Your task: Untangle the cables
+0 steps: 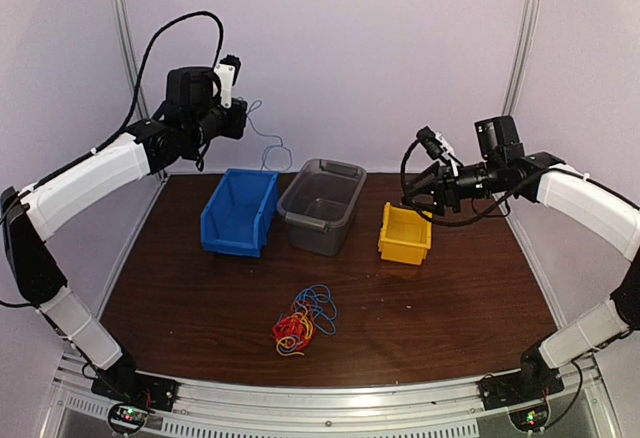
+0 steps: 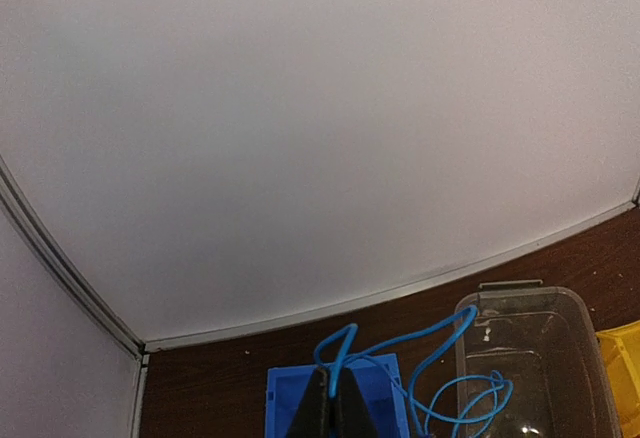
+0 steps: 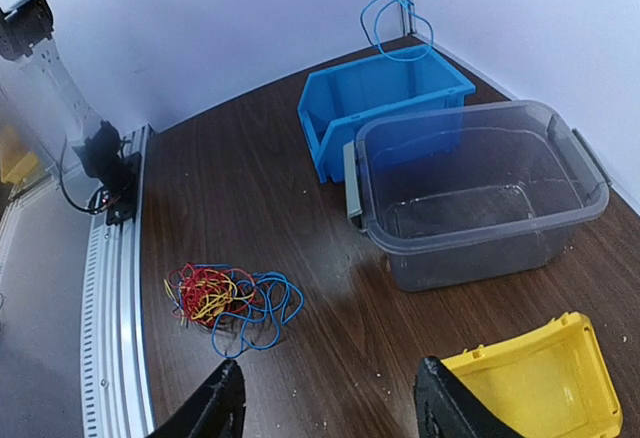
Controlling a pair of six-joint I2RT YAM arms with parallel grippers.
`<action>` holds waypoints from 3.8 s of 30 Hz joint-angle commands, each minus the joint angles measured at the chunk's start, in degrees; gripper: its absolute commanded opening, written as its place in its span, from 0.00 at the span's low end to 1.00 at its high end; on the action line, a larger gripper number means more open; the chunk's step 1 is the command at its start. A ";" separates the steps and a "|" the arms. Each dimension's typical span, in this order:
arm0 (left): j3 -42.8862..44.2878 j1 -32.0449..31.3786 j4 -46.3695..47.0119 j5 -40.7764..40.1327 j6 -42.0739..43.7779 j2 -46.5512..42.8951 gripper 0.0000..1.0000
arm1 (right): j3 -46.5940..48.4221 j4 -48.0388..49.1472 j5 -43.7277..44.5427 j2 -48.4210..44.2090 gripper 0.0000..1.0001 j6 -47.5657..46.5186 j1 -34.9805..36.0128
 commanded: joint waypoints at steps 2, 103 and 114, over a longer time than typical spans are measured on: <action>-1.25 1.00 4.86 -2.32 1.21 -0.89 0.00 | -6.18 3.12 5.49 -4.71 0.59 -2.82 0.08; -64.24 -21.21 40.31 33.88 -38.15 -0.20 0.79 | 5.05 6.00 26.56 33.93 0.01 -12.35 29.49; -63.55 -21.12 36.37 30.10 -37.96 5.32 0.46 | 5.56 4.96 17.64 14.47 0.00 -6.69 18.33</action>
